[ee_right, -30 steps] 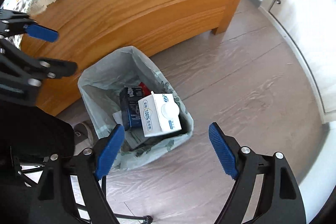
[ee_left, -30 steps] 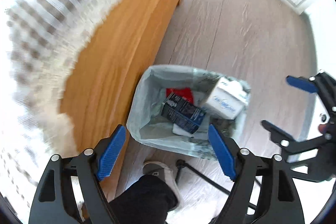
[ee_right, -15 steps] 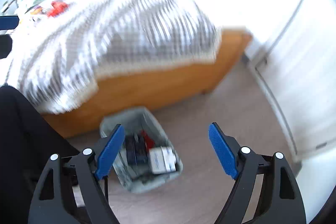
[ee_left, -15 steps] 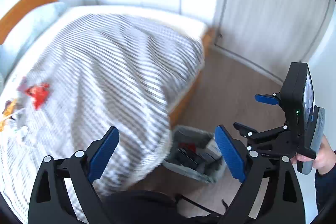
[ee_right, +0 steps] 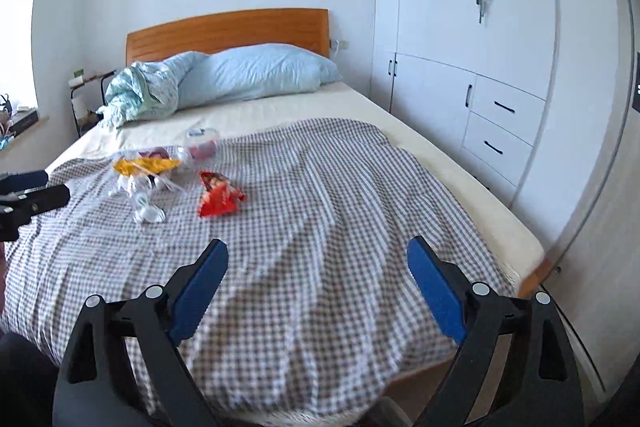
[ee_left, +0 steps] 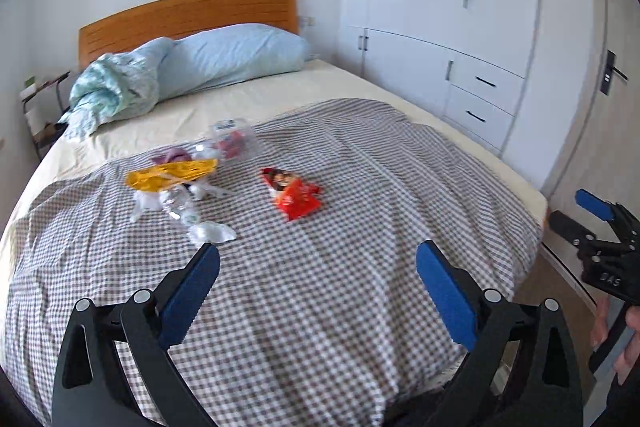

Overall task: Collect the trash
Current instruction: 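Move both open tools back over the bed toward the remaining trash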

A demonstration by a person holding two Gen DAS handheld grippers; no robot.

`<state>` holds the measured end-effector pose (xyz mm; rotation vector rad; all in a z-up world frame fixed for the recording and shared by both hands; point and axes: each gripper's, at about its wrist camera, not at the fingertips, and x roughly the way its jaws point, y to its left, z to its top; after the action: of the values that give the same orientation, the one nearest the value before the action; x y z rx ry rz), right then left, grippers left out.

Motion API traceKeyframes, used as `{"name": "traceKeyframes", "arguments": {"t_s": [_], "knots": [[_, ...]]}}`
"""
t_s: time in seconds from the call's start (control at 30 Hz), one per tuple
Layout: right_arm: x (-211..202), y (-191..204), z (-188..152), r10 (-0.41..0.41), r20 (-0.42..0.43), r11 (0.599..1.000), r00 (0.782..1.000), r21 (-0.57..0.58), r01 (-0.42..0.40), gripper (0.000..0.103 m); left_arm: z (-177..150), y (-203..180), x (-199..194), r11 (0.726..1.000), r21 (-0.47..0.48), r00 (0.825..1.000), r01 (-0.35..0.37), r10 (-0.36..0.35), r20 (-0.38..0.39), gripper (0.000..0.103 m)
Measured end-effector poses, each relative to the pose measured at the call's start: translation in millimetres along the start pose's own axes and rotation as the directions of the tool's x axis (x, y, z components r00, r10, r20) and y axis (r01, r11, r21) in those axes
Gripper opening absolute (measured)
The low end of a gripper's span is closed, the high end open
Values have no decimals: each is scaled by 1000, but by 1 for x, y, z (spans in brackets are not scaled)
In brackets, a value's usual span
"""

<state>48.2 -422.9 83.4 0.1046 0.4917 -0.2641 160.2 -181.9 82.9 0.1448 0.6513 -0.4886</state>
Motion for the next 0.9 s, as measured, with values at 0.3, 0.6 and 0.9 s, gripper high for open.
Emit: {"name": "traceKeyframes", "arguments": {"t_s": [0.3, 0.6, 0.9], "knots": [[97, 129, 28, 131, -25, 990, 991, 50, -129, 87, -45, 153, 66, 925, -368, 991, -98, 122, 45, 95], [179, 184, 19, 91, -107, 995, 990, 44, -87, 87, -69, 206, 123, 885, -420, 980, -201, 181, -86, 95], [219, 145, 6, 119, -280, 978, 953, 199, -64, 87, -22, 192, 232, 924, -277, 962, -262, 228, -151, 95]]}}
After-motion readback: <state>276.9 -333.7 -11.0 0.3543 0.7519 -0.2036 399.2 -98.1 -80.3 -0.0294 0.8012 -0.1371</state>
